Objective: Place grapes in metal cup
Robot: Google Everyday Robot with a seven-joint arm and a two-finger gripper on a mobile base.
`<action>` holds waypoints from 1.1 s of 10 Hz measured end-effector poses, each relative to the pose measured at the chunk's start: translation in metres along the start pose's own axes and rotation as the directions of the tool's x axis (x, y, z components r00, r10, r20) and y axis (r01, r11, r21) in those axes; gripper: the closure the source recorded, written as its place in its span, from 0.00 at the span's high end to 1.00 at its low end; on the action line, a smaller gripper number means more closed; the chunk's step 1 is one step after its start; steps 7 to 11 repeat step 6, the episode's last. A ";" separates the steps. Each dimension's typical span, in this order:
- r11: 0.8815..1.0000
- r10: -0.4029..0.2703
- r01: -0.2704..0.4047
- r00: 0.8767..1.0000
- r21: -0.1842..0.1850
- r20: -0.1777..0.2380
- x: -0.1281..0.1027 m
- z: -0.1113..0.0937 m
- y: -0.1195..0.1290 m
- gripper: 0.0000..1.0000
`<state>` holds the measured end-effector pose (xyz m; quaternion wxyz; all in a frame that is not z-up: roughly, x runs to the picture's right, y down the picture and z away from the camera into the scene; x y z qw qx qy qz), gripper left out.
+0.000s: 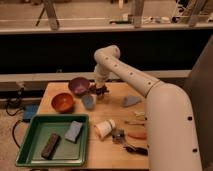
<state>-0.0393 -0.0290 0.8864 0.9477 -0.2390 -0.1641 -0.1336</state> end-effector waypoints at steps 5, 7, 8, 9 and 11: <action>1.000 0.016 -0.016 1.000 0.018 -0.015 0.002 -0.007 0.002 0.80; 1.000 0.024 -0.023 1.000 0.022 -0.018 0.004 -0.009 0.003 0.80; 1.000 0.024 -0.023 1.000 0.022 -0.018 0.004 -0.009 0.003 0.80; 1.000 0.024 -0.023 1.000 0.022 -0.018 0.004 -0.009 0.003 0.80; 1.000 0.024 -0.023 1.000 0.022 -0.018 0.004 -0.009 0.003 0.80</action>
